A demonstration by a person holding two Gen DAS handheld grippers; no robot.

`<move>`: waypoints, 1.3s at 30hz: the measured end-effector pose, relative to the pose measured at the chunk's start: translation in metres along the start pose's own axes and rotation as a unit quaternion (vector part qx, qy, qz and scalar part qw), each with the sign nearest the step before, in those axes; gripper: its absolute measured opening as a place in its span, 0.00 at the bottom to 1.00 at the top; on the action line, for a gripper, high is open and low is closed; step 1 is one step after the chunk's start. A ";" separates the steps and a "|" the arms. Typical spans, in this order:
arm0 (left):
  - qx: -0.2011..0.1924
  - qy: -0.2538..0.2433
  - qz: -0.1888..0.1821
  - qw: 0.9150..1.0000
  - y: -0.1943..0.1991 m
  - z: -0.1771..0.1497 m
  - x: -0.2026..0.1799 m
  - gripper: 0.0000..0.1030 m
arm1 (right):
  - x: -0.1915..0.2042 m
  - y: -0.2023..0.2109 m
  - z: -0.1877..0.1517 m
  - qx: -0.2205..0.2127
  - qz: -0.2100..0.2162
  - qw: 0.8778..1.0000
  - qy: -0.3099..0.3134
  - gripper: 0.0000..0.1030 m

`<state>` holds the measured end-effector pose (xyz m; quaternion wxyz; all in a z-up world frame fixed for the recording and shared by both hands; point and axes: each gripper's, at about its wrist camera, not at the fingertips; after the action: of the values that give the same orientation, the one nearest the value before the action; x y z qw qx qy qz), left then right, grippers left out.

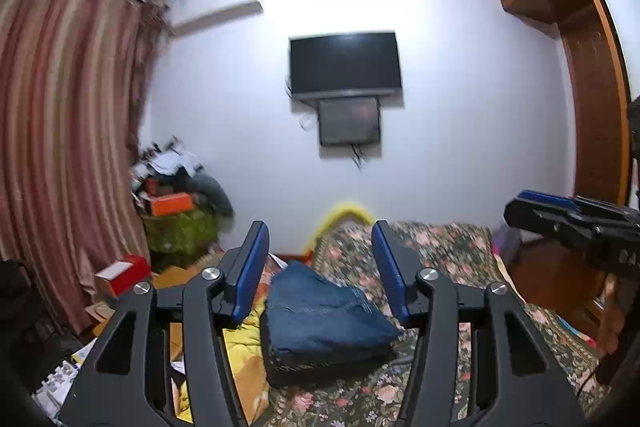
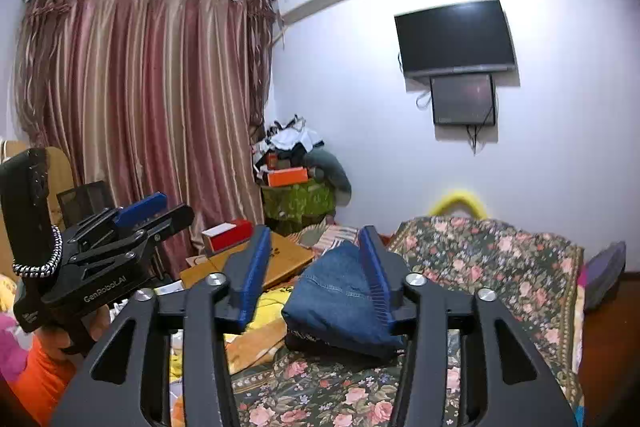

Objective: Fold large clothes

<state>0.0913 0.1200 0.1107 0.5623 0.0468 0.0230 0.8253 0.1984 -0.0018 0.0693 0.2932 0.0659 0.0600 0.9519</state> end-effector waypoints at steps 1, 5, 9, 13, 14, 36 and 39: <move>-0.008 0.008 0.007 1.000 0.010 -0.004 0.000 0.56 | 0.002 0.003 -0.002 -0.005 -0.005 1.000 0.001 0.57; -0.020 0.026 0.025 0.999 0.029 -0.015 0.001 0.71 | 0.007 0.009 -0.013 -0.019 -0.030 0.999 -0.003 0.78; -0.024 0.045 0.042 0.998 0.037 -0.024 0.006 0.96 | 0.002 0.013 -0.017 -0.027 -0.057 0.997 -0.032 0.91; -0.017 0.046 0.052 0.997 0.040 -0.032 0.006 0.97 | 0.001 0.021 -0.019 -0.027 -0.070 0.996 -0.043 0.99; -0.016 0.046 0.053 0.997 0.044 -0.034 0.004 0.97 | 0.001 0.020 -0.019 -0.022 -0.074 0.996 -0.040 0.99; 0.011 0.041 0.055 0.998 0.030 -0.052 0.000 0.99 | 0.010 0.020 -0.031 0.007 -0.070 0.997 -0.021 0.99; 0.014 0.042 0.054 0.998 0.028 -0.052 -0.001 0.99 | 0.010 0.019 -0.031 0.014 -0.069 0.997 -0.021 0.99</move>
<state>0.0602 0.1097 0.0612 0.5148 0.0205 0.0555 0.8553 0.1744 -0.0138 0.0427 0.3580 0.0853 0.0713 0.9271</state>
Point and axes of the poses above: each gripper's, at about its wrist camera, not at the fingertips, and y roughly against the way its jaws point, x to its left, z to its top, and after that the axes turned 6 degrees about z, right-handed
